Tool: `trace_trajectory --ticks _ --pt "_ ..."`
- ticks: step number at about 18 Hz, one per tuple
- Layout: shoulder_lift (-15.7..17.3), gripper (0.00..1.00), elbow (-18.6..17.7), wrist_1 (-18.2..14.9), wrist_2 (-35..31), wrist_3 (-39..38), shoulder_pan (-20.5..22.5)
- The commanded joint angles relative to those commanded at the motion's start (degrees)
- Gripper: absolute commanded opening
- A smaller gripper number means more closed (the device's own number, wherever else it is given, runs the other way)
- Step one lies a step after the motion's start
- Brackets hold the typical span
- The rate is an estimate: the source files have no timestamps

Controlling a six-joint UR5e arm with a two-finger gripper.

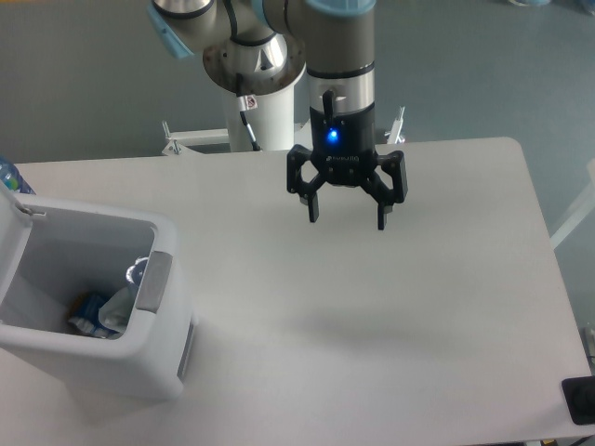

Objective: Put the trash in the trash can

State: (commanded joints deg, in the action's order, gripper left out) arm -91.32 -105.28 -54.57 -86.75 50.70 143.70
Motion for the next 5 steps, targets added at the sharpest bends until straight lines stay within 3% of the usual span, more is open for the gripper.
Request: trace_trajectory --ticks 5 --pt "2.3 1.0 -5.5 -0.6 -0.1 4.7 -0.1"
